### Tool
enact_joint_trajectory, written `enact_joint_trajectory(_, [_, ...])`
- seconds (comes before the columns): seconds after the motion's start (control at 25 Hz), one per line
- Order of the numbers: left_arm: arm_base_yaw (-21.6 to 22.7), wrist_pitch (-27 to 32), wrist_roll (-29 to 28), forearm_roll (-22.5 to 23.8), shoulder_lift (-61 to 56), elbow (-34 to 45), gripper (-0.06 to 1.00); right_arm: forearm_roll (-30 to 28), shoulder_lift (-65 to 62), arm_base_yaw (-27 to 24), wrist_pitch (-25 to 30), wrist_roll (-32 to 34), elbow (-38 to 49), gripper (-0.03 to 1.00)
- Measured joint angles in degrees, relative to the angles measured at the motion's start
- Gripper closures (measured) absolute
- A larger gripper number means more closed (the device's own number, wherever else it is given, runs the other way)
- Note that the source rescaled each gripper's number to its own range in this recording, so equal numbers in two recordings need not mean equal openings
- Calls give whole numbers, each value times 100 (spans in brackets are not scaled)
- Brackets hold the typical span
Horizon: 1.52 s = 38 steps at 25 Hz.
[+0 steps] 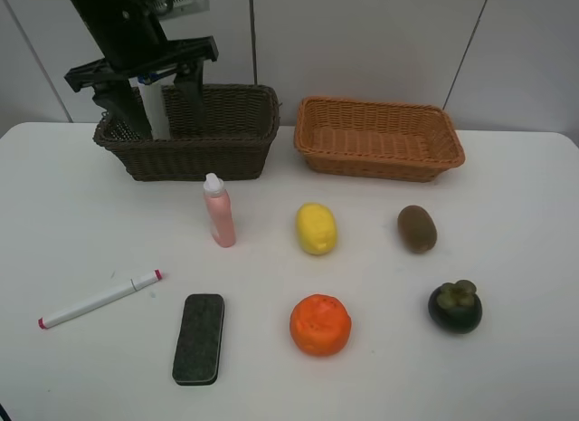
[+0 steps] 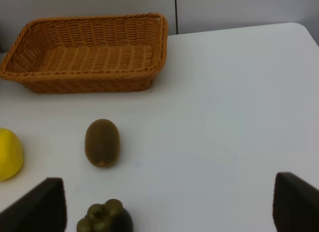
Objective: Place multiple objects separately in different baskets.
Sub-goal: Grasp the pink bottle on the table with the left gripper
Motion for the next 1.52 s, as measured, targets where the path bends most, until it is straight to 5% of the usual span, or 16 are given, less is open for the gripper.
enact_joint_trajectory(0.32, [-754, 4, -962, 304, 662, 90, 7, 0, 0, 0, 0, 0, 0, -1])
enact_joint_trajectory(0.84, [-860, -508, -1453, 306, 1591, 95, 8, 0, 0, 0, 0, 0, 0, -1])
enact_joint_trajectory(0.92, [-881, -508, -1453, 326, 1661, 95, 17, 0, 0, 0, 0, 0, 0, -1])
enact_joint_trajectory(1.08, [-918, -498, -1453, 357, 1701, 95, 67, 0, 0, 0, 0, 0, 0, -1])
enact_joint_trajectory(1.52, [-918, -331, -789, 220, 1203, 117, 69, 0, 0, 0, 0, 0, 0, -1])
